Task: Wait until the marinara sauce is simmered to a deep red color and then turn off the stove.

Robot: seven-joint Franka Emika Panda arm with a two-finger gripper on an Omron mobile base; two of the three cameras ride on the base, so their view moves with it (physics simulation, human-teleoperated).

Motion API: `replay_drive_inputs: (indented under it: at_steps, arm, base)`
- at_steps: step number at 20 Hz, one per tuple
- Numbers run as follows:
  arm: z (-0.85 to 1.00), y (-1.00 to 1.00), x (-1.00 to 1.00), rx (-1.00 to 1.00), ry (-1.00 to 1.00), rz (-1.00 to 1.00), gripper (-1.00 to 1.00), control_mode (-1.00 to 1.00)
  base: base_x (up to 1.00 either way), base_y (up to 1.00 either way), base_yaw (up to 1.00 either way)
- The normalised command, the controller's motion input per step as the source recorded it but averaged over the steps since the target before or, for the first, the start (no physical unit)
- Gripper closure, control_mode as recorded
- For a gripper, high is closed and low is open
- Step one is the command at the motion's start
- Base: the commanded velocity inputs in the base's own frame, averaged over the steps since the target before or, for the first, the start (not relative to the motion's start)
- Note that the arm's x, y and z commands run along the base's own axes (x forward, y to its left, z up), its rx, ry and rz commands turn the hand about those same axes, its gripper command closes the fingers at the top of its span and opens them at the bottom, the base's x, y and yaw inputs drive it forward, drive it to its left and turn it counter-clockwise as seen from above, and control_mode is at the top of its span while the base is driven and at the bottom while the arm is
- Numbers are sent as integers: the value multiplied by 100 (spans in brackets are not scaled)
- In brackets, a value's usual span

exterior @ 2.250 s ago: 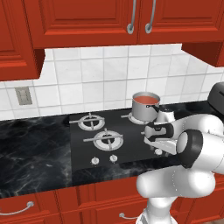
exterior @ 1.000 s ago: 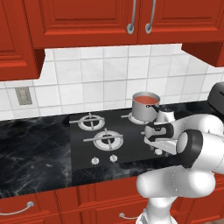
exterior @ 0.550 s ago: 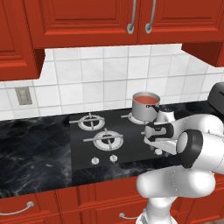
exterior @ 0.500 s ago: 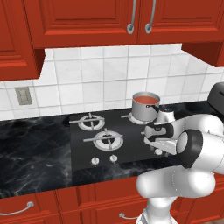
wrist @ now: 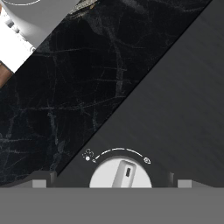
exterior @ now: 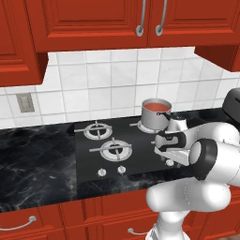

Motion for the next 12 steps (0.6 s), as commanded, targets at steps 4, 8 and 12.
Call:
replay_drive_inputs:
  at_steps: [4, 8, 12]
  arm:
    - [0, 0, 0, 0, 0, 0, -100, -100]
    - [0, 0, 0, 0, 0, 0, -100, -100]
    - [0, 0, 0, 0, 0, 0, -100, -100]
  base:
    - [0, 0, 0]
    - [0, 0, 0]
    - [0, 0, 0]
